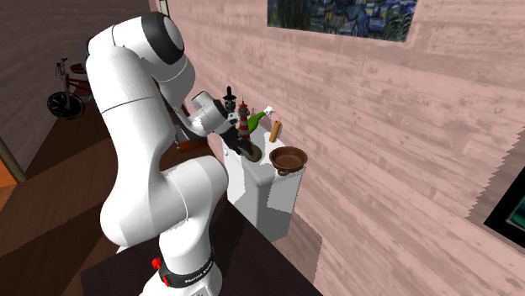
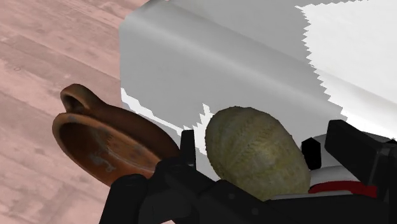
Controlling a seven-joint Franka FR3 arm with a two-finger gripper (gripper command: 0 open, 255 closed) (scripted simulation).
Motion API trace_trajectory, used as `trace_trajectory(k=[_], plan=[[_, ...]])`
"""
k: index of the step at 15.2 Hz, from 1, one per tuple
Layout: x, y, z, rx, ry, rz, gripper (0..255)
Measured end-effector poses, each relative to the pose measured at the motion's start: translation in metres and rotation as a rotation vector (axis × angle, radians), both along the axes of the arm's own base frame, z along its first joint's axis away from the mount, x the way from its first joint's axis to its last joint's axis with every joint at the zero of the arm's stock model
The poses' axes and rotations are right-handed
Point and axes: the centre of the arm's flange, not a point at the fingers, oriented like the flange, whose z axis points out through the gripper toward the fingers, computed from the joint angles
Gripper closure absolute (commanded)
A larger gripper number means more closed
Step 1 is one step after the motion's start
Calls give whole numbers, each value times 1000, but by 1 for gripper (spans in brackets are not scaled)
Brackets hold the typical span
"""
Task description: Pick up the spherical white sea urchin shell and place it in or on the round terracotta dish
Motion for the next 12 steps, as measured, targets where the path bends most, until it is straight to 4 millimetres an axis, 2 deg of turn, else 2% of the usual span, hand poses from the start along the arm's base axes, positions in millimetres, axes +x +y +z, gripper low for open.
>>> trace_trajectory(k=[4,10,11,12], plan=[[11,-7,-18,5,6,-3,0],[12,-8,-20,6,7,-3,0],[12,-8,-20,6,7,-3,255],[12,-8,-20,4,7,-5,255]])
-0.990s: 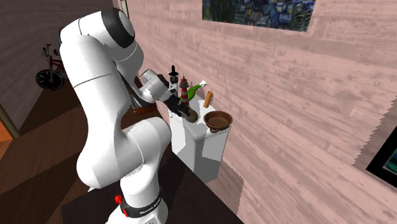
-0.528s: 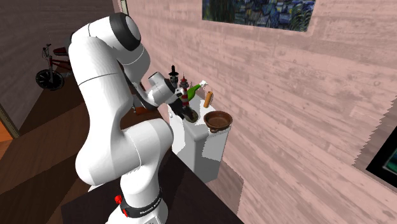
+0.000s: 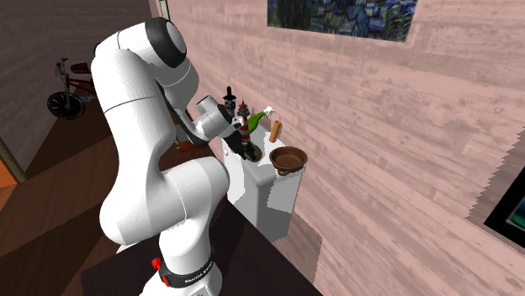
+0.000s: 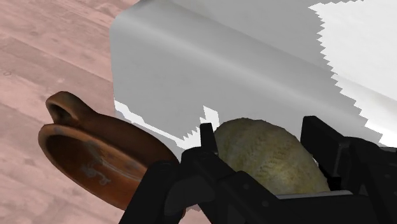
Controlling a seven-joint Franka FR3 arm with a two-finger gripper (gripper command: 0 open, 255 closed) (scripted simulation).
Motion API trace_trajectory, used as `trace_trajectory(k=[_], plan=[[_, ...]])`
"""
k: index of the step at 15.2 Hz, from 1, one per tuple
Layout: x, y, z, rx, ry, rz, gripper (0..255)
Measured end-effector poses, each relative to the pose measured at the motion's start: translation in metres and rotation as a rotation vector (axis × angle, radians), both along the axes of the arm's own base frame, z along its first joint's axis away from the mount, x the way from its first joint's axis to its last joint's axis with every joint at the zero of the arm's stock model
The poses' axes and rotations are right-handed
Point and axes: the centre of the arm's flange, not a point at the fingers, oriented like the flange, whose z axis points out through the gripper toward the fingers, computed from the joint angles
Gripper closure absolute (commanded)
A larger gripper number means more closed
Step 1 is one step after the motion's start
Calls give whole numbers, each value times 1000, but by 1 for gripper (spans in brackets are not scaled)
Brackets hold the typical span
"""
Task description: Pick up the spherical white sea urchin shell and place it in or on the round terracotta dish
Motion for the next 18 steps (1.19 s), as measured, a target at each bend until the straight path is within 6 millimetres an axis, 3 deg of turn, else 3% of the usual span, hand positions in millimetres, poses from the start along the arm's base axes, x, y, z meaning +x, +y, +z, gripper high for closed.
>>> trace_trajectory(k=[9,18], plan=[[1,-1,0,1,-1,-1,255],[0,1,41,2,-1,3,255]])
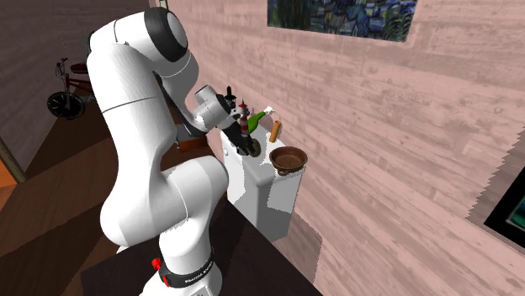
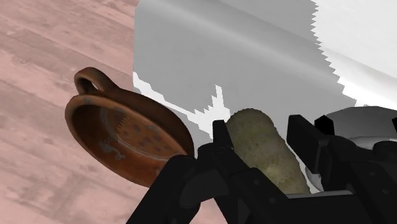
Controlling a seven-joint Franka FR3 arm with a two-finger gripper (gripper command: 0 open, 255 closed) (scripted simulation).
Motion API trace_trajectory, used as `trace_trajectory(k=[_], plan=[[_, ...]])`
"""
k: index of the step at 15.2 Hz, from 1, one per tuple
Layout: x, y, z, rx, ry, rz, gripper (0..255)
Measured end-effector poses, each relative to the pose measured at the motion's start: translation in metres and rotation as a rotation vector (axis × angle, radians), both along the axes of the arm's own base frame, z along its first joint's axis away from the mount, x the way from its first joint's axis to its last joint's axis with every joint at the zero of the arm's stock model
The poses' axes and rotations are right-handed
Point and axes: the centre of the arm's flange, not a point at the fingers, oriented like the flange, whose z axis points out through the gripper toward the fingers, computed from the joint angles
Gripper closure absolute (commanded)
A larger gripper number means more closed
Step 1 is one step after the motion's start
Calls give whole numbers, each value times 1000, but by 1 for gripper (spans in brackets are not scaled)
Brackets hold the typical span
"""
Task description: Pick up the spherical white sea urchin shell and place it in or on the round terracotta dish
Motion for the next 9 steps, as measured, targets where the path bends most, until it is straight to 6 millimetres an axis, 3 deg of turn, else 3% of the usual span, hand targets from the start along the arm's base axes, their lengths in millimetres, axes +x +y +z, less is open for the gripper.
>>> trace_trajectory(k=[9], plan=[[0,-1,48,0,0,0,255]])
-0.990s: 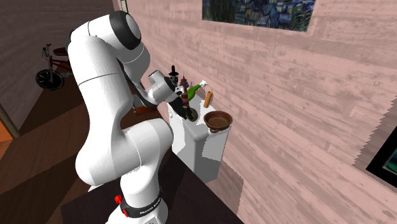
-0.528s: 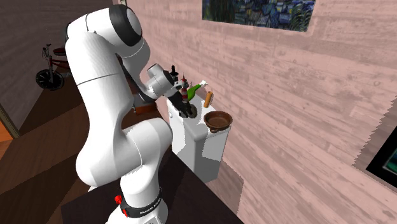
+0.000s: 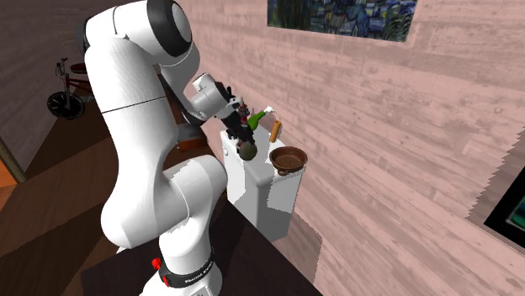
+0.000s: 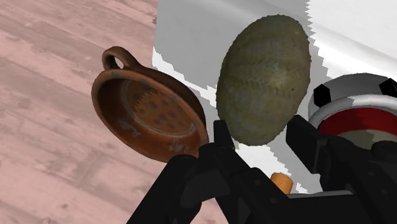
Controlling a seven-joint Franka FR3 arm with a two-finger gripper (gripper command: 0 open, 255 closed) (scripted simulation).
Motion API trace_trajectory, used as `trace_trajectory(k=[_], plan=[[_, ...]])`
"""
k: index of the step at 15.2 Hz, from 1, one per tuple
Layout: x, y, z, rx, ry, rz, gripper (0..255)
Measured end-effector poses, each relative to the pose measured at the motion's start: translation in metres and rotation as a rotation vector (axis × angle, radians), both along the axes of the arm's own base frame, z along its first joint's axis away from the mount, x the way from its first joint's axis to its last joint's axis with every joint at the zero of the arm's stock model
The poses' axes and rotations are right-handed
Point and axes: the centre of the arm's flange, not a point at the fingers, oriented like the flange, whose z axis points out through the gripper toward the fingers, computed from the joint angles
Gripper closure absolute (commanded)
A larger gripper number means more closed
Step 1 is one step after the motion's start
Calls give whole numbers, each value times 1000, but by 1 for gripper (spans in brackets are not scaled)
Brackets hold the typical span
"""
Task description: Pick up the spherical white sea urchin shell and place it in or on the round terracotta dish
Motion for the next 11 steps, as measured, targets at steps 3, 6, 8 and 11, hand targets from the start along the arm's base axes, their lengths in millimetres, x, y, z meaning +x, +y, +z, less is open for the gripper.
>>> trace_trajectory(k=[3,6,8,11], plan=[[0,2,17,0,0,0,255],[5,-5,29,0,0,0,255],[14,-24,29,0,1,-1,255],[39,-52,32,0,0,-2,255]])
